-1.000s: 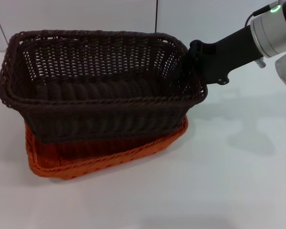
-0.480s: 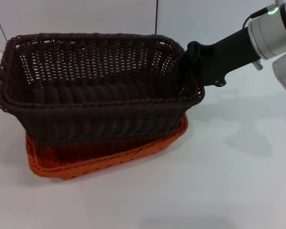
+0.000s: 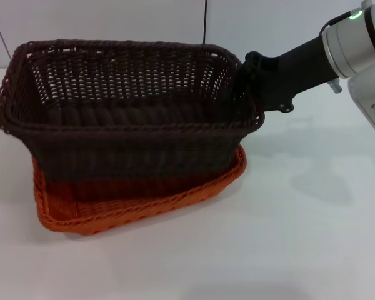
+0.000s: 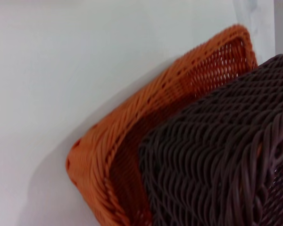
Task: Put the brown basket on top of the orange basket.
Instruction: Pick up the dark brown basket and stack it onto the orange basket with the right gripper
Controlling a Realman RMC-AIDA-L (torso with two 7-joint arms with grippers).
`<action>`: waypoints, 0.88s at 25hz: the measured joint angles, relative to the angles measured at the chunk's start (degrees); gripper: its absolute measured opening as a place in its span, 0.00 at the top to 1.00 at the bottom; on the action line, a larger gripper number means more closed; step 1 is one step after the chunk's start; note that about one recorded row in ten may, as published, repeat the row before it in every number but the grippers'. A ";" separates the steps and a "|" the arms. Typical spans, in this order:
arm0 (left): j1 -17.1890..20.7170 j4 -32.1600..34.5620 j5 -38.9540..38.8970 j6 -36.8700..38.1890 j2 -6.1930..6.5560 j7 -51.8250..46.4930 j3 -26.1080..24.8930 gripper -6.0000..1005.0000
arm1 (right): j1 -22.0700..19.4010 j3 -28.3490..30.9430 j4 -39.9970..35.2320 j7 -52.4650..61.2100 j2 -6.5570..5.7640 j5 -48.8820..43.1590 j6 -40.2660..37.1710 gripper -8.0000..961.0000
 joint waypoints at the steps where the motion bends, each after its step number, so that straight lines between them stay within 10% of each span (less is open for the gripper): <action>1: -0.02 0.01 -0.04 0.00 0.00 0.00 0.00 0.23 | -0.11 0.04 -0.28 0.50 0.20 -0.21 0.55 0.82; 22: -1.25 0.69 -0.23 -0.42 0.06 0.06 0.00 0.23 | -2.48 1.19 -5.08 1.96 1.45 1.62 -1.31 0.44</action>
